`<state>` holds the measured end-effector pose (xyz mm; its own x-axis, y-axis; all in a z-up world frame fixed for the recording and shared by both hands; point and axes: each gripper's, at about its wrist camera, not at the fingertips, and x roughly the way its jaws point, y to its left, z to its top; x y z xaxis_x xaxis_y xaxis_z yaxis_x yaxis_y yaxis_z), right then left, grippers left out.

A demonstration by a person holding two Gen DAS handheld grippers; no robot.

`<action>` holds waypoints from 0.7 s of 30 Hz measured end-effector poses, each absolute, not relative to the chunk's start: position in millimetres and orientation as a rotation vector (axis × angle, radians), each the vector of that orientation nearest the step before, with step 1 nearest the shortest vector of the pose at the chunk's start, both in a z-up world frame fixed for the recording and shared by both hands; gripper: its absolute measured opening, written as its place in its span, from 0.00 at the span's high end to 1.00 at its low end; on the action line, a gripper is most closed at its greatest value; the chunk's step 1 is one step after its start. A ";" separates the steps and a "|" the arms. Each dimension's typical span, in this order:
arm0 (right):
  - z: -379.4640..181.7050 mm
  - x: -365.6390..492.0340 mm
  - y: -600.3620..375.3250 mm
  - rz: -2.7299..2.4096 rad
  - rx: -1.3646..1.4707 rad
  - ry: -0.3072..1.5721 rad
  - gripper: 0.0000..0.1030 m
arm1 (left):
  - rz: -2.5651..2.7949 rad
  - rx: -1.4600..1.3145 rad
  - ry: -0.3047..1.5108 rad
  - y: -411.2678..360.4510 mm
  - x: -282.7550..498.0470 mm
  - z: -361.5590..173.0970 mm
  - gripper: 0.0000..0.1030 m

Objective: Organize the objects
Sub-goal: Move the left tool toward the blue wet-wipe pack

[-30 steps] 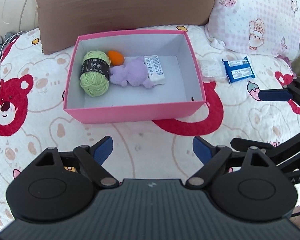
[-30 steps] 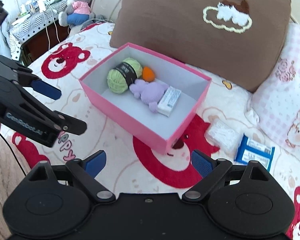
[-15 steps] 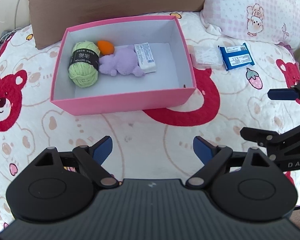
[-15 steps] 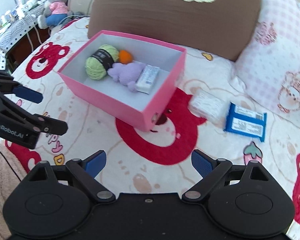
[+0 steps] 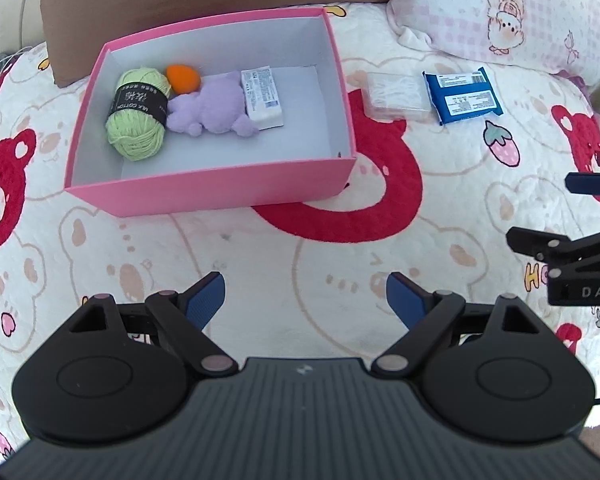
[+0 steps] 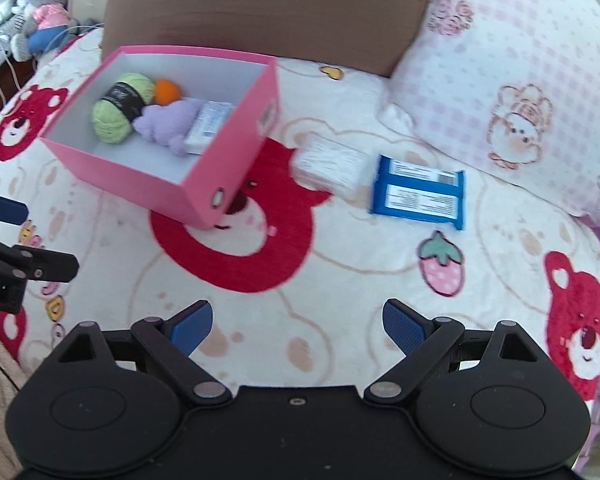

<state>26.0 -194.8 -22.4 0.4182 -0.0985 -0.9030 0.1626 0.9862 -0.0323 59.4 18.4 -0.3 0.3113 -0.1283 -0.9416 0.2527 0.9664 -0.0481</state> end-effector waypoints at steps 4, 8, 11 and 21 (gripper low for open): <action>-21.6 20.1 -209.6 -0.198 0.078 1.133 0.09 | -0.265 0.115 1.227 5.4 60.7 -1.4 0.15; -23.8 14.4 -224.5 -0.220 0.101 1.138 0.09 | -0.278 0.115 1.222 -9.0 62.3 -1.9 0.15; -27.1 10.7 -236.5 -0.237 0.139 1.142 0.09 | -0.285 0.111 1.219 -19.6 63.9 -2.2 0.15; -38.4 -1.0 -269.6 -0.287 0.202 1.150 0.09 | -0.333 0.137 1.234 -58.2 68.5 -8.0 0.15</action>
